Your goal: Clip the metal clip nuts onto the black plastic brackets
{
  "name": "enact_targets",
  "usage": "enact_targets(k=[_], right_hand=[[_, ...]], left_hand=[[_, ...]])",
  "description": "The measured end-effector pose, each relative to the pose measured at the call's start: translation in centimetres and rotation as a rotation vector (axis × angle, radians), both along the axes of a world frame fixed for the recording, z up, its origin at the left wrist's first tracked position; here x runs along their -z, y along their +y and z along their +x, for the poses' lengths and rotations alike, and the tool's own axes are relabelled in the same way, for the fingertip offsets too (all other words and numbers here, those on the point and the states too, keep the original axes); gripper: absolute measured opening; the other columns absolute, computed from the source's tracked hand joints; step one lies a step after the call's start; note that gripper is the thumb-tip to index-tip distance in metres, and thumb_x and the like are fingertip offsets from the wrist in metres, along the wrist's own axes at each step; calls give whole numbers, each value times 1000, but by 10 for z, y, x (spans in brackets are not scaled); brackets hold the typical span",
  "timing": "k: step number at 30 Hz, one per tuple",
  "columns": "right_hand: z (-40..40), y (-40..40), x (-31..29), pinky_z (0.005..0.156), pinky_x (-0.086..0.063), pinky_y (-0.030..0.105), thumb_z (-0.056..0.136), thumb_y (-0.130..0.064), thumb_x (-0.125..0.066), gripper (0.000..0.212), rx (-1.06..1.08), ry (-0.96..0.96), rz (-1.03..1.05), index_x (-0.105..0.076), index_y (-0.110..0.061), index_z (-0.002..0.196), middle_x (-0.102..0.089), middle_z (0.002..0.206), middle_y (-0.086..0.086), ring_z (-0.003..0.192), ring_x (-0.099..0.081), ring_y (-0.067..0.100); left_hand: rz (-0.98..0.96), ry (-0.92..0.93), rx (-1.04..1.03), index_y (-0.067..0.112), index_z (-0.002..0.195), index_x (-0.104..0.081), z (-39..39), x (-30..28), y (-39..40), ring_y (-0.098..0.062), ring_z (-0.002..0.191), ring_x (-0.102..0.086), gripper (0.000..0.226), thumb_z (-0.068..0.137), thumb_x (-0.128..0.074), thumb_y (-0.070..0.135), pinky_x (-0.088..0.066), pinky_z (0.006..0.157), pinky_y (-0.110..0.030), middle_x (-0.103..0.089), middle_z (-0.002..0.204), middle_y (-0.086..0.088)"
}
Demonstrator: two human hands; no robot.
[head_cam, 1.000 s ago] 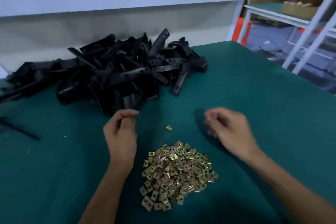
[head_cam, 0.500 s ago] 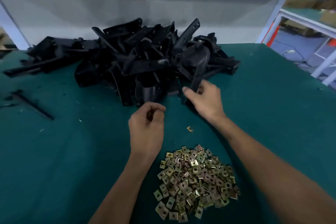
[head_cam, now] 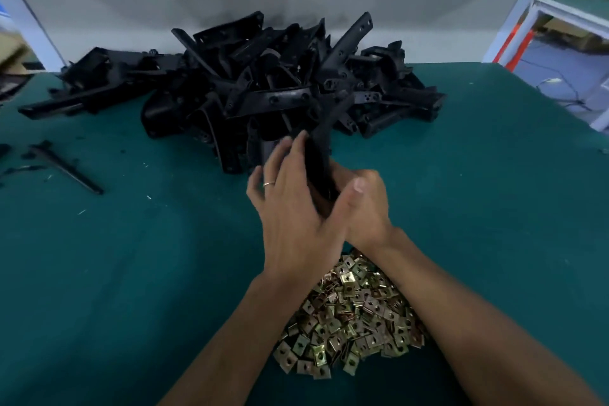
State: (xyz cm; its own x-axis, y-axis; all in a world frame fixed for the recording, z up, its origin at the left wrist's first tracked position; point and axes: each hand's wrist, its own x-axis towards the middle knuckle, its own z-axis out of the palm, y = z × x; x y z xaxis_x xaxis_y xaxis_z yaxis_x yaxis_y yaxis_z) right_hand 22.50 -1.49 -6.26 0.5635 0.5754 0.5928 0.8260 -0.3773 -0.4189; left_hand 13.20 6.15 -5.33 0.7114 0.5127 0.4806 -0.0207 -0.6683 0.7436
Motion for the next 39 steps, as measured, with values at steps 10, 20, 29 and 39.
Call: enact_targets(k=[10, 20, 29, 39], right_hand=[[11, -21, -9, 53, -43, 32, 91, -33, -69, 31, -313, 319, 212, -72, -3, 101, -67, 78, 4, 59, -57, 20], [30, -44, -6, 82, -45, 24, 82, -22, -85, 28, -305, 559, -334, -75, -31, 107, -51, 105, -15, 93, -51, 8], [21, -32, 3, 63, -41, 20, 95, -17, -71, 11, -144, 334, -252, -60, -18, 94, -58, 86, -10, 72, -52, 7], [22, -23, 4, 56, -49, 28, 95, -8, -69, 8, -93, 464, 15, -61, -10, 96, -67, 77, 10, 63, -60, 17]], left_hand=[[-634, -459, 141, 20, 113, -57, 20, -22, 33, -24, 88, -74, 22, 109, -38, 33, -60, 66, -37, -73, 108, -1], [-1060, -128, 300, 16, 119, -61, 8, 6, 68, -27, 92, -75, 21, 104, -49, 8, -57, 52, -30, -74, 111, 0], [-949, -41, 387, 10, 97, -55, 12, 6, 69, -15, 57, -48, 10, 105, -52, 15, -43, 48, -26, -60, 82, -1], [-1038, 5, 534, 14, 94, -60, 8, 4, 76, -10, 57, -47, 22, 99, -49, -5, -33, 41, -21, -59, 77, 3]])
